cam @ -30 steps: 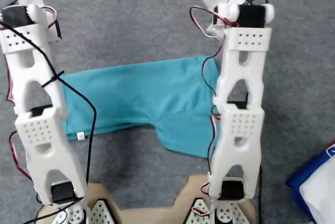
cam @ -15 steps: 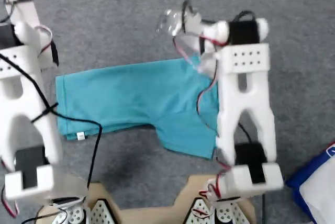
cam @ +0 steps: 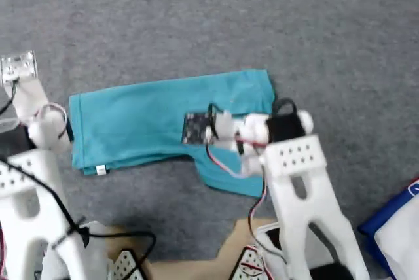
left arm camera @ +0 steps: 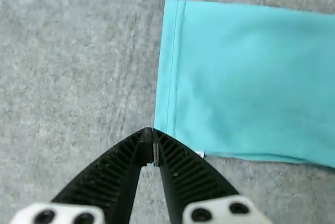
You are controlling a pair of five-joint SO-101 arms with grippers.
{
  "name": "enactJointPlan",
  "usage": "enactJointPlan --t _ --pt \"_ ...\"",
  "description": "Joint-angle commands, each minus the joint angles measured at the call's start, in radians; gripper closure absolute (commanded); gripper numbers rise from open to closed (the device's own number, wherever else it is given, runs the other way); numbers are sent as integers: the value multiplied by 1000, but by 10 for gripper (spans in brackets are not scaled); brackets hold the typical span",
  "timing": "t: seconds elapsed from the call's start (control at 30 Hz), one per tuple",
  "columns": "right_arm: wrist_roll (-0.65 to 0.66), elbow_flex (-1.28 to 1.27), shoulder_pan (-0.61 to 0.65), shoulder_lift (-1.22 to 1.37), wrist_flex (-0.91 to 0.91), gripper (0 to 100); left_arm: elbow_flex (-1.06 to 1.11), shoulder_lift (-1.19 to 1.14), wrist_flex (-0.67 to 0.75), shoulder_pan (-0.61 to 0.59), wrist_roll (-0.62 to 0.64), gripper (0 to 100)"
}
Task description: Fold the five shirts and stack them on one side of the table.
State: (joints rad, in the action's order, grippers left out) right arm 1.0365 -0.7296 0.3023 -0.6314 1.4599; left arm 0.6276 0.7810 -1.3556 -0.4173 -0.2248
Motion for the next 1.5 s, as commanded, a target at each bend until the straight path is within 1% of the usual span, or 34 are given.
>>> enactJointPlan --t 0.0,0.23,0.3,0.43,0.53,0.73,1.0,1.13,1.3,1.37,1.47 --pt "-12 -122 35 -122 18 864 40 79 -72 -2 -6 981" --pt "-5 -306 51 -312 77 864 112 90 -91 -8 -2 981" --pt "8 -361 50 -337 71 843 123 90 -91 -8 -2 981" --pt "11 -446 45 -340 -31 786 129 90 -91 -8 -2 981" --pt "15 -458 48 -334 -68 783 127 90 -91 -6 0 981" --pt "15 -464 45 -199 -195 781 129 90 -92 -9 0 981" --pt "11 -461 42 145 -427 781 129 91 -121 -9 -5 981" --pt "9 -406 36 246 -422 782 127 91 -127 -9 -6 981" --pt "9 -397 -10 272 -431 783 126 91 -127 -11 -6 981" --pt "9 -397 -35 272 -436 805 121 91 -127 -11 -6 981" --pt "8 -397 -58 278 -446 928 118 91 -129 -11 -6 981"
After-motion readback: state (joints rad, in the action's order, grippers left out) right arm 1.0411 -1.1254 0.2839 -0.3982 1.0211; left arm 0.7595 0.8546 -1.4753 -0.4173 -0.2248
